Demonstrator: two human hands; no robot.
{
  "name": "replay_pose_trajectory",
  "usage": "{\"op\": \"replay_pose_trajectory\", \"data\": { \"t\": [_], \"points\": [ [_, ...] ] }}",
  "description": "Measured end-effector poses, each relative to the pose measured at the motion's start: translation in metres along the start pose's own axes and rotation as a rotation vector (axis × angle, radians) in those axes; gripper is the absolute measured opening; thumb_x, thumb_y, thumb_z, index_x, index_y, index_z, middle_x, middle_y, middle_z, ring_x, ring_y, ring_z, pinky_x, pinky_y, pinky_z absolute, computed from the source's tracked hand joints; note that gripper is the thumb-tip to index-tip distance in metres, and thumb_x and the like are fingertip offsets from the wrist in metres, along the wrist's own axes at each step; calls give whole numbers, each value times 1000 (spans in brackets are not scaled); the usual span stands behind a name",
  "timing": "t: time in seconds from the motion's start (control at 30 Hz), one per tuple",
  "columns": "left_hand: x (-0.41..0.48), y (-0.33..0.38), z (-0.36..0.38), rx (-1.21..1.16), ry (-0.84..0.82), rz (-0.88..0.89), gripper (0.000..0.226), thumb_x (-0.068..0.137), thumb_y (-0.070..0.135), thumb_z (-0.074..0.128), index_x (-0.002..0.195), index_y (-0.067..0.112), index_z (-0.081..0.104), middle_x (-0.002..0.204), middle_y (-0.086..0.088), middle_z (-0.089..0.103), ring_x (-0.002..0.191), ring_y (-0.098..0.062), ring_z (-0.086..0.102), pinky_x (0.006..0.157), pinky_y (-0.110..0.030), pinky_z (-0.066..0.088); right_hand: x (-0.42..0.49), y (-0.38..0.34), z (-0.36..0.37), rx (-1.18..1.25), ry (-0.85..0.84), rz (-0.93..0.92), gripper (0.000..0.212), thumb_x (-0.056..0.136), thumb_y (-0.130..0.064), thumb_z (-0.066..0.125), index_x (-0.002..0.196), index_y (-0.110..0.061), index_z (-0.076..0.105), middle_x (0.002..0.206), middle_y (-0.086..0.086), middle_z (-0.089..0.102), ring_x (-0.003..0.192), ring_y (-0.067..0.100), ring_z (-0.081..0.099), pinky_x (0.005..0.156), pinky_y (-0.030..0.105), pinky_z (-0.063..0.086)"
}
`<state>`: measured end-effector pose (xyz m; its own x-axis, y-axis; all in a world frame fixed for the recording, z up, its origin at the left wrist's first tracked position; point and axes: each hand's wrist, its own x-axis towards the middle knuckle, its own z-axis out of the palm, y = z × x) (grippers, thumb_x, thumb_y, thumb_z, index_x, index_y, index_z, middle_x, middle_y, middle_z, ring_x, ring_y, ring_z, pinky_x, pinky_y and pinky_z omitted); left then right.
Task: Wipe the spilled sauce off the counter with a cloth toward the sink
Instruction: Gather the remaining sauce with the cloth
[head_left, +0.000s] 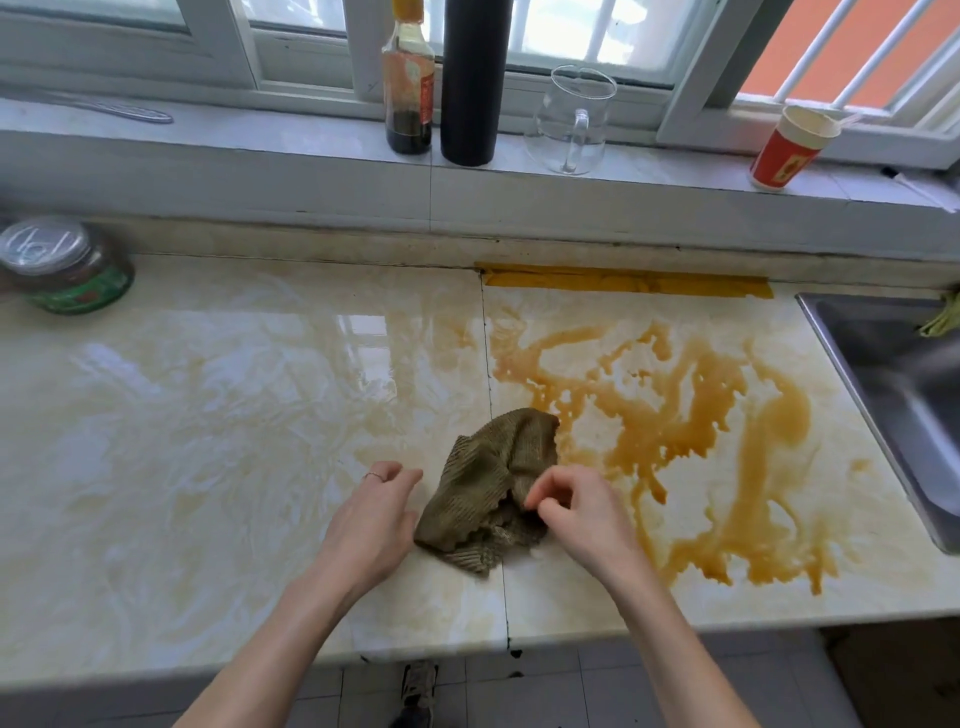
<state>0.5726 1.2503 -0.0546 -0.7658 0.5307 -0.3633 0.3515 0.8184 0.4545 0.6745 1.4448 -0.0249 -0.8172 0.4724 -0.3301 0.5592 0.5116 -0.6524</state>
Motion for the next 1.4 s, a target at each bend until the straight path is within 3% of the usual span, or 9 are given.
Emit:
{"op": "replay_pose_trajectory", "data": {
  "t": [0.1,0.17,0.37,0.5,0.7,0.87,1.07,1.27,1.4],
  "points": [
    [1,-4,-2,-76,132,-25,48,91,5,46,138,17,46,146,-6,36,129,-22,44,102,-31,39,11,8,6,-49,270,15,17,88,-18,61,100,-28,66,107,-6,59,108,13,53,86,24,40],
    [3,-3,-2,-90,176,-36,45,90,1,44,132,14,53,142,-6,41,126,-23,46,99,-32,40,19,1,21,-94,337,7,39,89,-37,61,126,-30,56,127,-3,48,124,15,39,98,29,34],
    [10,2,-1,-94,244,-59,33,90,1,45,108,15,69,121,-3,59,107,-21,58,86,-30,45,18,-9,108,-410,142,-64,79,84,-72,26,153,-39,7,162,5,-8,146,33,-16,111,64,-10],
    [10,-7,-5,-95,260,-73,31,90,4,46,111,16,67,120,-4,58,106,-23,58,82,-31,45,29,45,84,-538,187,-326,62,93,-54,27,153,-38,18,161,-4,11,149,26,7,114,61,13],
    [11,-2,-1,-115,284,-52,33,89,1,46,114,13,64,123,-6,56,110,-25,55,80,-29,43,41,53,55,-260,322,-263,57,84,-12,56,139,-26,50,150,-4,41,141,20,32,116,47,20],
    [17,15,4,-40,252,20,42,90,-1,44,128,11,54,135,-7,46,119,-26,47,86,-32,45,25,64,63,-400,214,-529,59,80,-13,34,135,-26,52,147,-5,45,140,17,34,115,42,22],
    [22,15,6,41,197,28,50,90,-1,37,138,15,41,152,-8,27,133,-28,36,95,-35,42,52,79,22,-188,420,-234,62,76,16,49,129,-14,61,137,5,56,132,25,46,110,54,34],
    [30,16,21,19,201,59,54,93,6,37,146,14,29,155,-4,21,139,-23,29,107,-31,34,18,72,57,-385,172,-541,71,80,0,42,146,-26,40,153,-5,37,144,14,25,118,40,14],
    [35,13,23,-78,202,30,51,96,12,32,146,15,28,153,2,28,135,-19,35,101,-27,35,53,83,25,-278,288,-262,68,82,7,49,143,-23,46,151,-3,40,143,15,27,118,47,19]
  ]
}}
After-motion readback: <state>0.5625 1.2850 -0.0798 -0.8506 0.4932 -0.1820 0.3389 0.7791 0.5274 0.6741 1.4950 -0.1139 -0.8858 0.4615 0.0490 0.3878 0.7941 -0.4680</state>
